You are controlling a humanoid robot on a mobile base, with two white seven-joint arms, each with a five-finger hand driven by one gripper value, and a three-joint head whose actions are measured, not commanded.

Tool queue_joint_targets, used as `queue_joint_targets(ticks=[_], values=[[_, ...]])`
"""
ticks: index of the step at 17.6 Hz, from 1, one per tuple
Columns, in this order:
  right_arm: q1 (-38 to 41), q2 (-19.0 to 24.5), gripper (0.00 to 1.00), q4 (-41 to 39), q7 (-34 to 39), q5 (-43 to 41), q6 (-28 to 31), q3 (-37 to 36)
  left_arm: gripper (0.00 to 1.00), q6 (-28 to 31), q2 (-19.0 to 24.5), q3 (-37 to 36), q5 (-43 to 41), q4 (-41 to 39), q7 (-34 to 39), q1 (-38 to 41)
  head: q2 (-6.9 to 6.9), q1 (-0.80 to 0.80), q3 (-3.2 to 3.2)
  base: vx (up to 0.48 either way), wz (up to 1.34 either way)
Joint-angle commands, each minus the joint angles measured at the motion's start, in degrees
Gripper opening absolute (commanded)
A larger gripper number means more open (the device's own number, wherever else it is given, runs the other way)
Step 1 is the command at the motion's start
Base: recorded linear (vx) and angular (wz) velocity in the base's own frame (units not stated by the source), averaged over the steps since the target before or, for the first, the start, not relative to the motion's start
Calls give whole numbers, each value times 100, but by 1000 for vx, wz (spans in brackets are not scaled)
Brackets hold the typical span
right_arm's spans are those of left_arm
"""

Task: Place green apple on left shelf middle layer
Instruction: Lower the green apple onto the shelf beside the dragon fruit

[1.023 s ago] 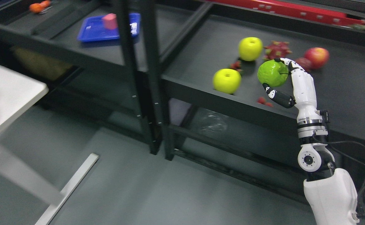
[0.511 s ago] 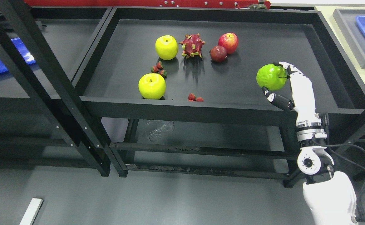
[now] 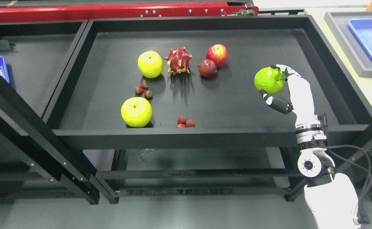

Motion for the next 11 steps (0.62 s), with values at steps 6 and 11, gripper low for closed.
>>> queue_joint_targets(ticks=[6, 11], values=[[-933, 259, 2, 666, 444, 507, -61, 2521, 100, 4, 100, 0, 0, 0, -7, -1, 0, 0, 0, 307, 71], [-732, 295, 3, 693, 970, 702, -297, 2849, 100, 4, 100, 0, 0, -1, -7, -1, 0, 0, 0, 264, -33]])
